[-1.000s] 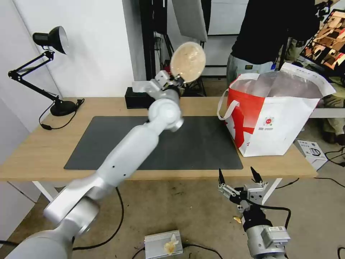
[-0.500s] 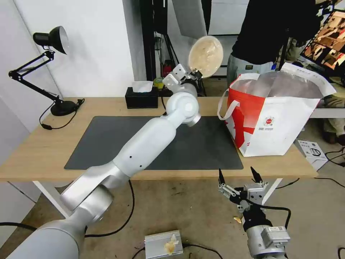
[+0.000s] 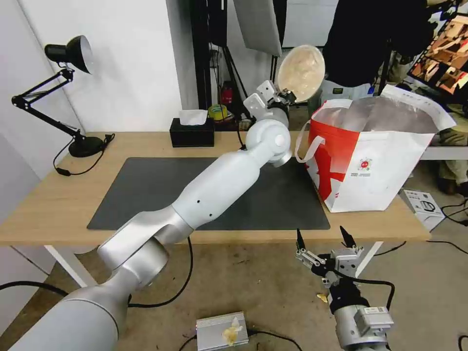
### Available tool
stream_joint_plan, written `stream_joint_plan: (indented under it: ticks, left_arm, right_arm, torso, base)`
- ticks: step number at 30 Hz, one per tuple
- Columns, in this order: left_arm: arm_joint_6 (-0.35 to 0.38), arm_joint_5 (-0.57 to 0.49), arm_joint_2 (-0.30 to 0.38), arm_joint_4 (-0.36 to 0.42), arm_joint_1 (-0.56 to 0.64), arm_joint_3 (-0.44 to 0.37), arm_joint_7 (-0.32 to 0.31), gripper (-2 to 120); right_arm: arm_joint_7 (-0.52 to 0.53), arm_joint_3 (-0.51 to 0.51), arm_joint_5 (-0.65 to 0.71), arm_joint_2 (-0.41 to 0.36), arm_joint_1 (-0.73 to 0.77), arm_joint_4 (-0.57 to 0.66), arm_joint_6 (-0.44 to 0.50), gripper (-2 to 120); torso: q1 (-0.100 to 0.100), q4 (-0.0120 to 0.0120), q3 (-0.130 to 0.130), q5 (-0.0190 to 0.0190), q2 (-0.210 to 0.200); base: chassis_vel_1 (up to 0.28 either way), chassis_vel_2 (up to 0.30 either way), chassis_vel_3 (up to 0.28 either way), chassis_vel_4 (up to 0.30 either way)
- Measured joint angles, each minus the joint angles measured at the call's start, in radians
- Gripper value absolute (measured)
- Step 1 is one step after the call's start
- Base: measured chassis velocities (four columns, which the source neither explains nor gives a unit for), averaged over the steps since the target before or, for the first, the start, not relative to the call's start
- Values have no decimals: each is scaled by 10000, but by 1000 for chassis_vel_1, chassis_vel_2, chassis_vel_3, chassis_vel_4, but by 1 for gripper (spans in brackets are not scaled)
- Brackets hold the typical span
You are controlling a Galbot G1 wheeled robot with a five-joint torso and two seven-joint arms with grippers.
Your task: Pick up the trash from the table and place it into the takeout bag.
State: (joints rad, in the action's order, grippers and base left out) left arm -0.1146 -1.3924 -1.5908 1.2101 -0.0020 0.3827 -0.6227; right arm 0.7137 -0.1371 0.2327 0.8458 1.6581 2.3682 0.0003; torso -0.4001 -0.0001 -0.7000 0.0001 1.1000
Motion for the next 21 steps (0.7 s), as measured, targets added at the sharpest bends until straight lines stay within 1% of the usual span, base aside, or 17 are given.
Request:
stream_joint_plan:
  ticks: [3,6,8,9,10,11,13,14,15,16,17,18,21]
  left_arm:
    - [1,-160,-3,-91,-143,183,222,0]
    - [45,-368,19,-334,-356,465,723,0]
    - [50,-377,19,-355,-369,482,761,0]
    - [117,-459,10,-560,-491,622,1153,0]
    - [145,-488,3,-630,-534,674,1314,0]
    - [145,-488,3,-630,-534,674,1314,0]
    - [189,-521,-7,-751,-607,799,1600,0]
    - [242,-574,-23,-910,-711,1001,1931,0]
    - [242,-574,-23,-910,-711,1001,1931,0]
    - [293,-640,-31,-1102,-846,1224,2309,0]
    - [311,-670,-33,-1234,-912,1355,2545,0]
    - [311,-670,-33,-1234,-912,1355,2545,0]
    - [405,-735,-32,-1595,-1022,1620,3091,0]
  right_arm:
    - [0,0,0,0,0,0,0,100]
    - [0,0,0,0,0,0,0,100]
    - [0,0,0,0,0,0,0,100]
    - [0,0,0,0,0,0,0,100]
    - [0,0,0,0,0,0,0,100]
    - [0,0,0,0,0,0,0,100]
    - [0,0,0,0,0,0,0,100]
    - [0,0,0,0,0,0,0,100]
    - [0,0,0,0,0,0,0,100]
    - [0,0,0,0,0,0,0,100]
    - [0,0,0,0,0,0,0,100]
    - [0,0,0,0,0,0,0,100]
    - [0,0,0,0,0,0,0,100]
  torso:
    - [0,2,-1,0,0]
    - [0,2,0,-1,0]
    - [0,1,0,-1,0]
    - [1,1,-1,-1,0]
    - [0,2,-1,-1,0]
    - [0,2,-1,-1,0]
    - [1,2,0,-1,0]
    - [1,1,0,-1,0]
    - [1,1,0,-1,0]
    - [1,0,0,-1,0]
    - [1,0,0,-1,0]
    - [1,0,0,-1,0]
    - [1,2,0,-1,0]
  base:
    - [0,0,0,0]
    - [0,0,0,0]
    - [0,0,0,0]
    - [0,0,0,0]
    - [0,0,0,0]
    - [0,0,0,0]
    - [0,0,0,0]
    - [0,0,0,0]
    - [0,0,0,0]
    - [0,0,0,0]
    - [0,0,0,0]
    - [0,0,0,0]
    - [0,0,0,0]
